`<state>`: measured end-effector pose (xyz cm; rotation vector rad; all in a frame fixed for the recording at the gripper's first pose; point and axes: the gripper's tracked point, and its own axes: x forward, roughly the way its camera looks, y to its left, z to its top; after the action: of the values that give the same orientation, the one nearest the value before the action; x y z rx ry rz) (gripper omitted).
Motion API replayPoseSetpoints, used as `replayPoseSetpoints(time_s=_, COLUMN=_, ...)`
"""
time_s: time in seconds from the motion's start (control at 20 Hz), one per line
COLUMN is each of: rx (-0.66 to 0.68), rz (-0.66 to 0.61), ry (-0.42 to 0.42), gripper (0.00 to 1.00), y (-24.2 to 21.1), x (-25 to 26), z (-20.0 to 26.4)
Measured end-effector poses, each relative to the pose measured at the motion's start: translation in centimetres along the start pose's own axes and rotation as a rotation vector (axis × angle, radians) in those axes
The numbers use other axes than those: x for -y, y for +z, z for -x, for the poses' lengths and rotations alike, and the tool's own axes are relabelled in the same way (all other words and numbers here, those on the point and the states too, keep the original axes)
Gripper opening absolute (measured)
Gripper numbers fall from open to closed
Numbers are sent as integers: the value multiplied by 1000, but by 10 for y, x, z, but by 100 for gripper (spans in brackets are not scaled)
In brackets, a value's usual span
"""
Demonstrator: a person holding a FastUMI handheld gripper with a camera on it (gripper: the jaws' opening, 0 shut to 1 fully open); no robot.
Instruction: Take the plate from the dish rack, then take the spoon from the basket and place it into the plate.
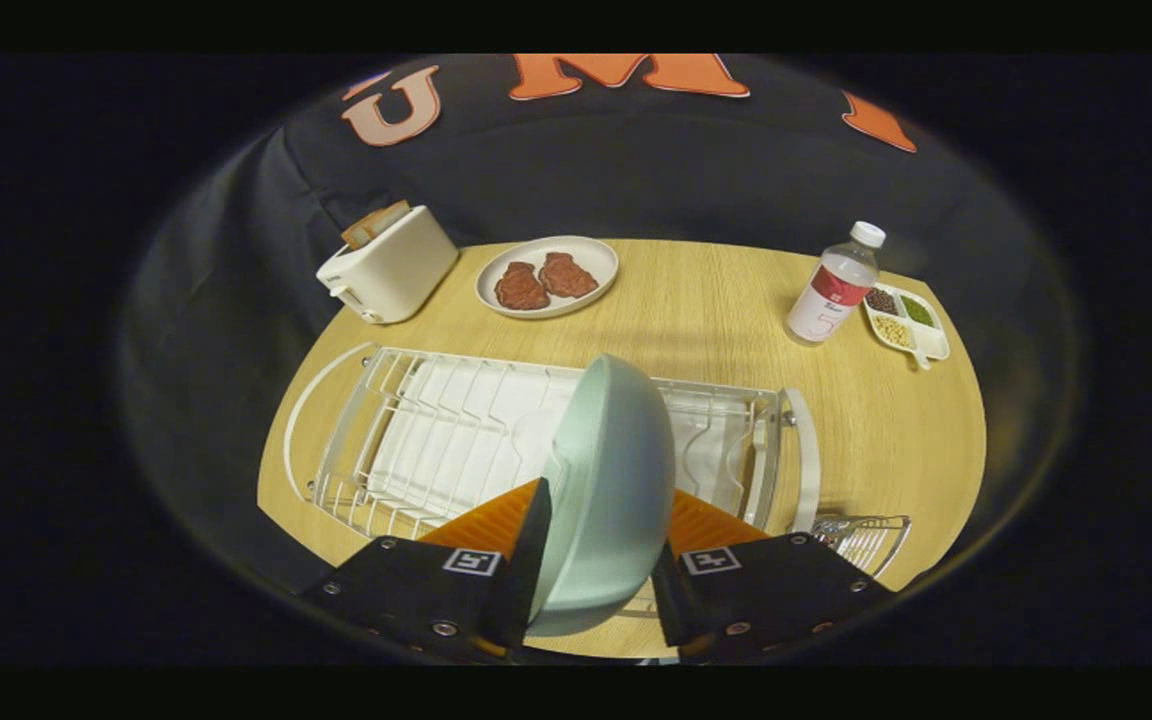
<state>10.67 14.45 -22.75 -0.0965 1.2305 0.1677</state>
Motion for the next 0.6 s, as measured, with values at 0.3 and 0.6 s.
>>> replayPoseSetpoints(time_s=0.3, rx=-12, rz=-10, ry=-40, gripper=44, y=-1, x=8, z=2)
replayPoseSetpoints(time_s=0.6, rx=40, rz=-30, ry=-84, gripper=41, y=15, x=21, z=18)
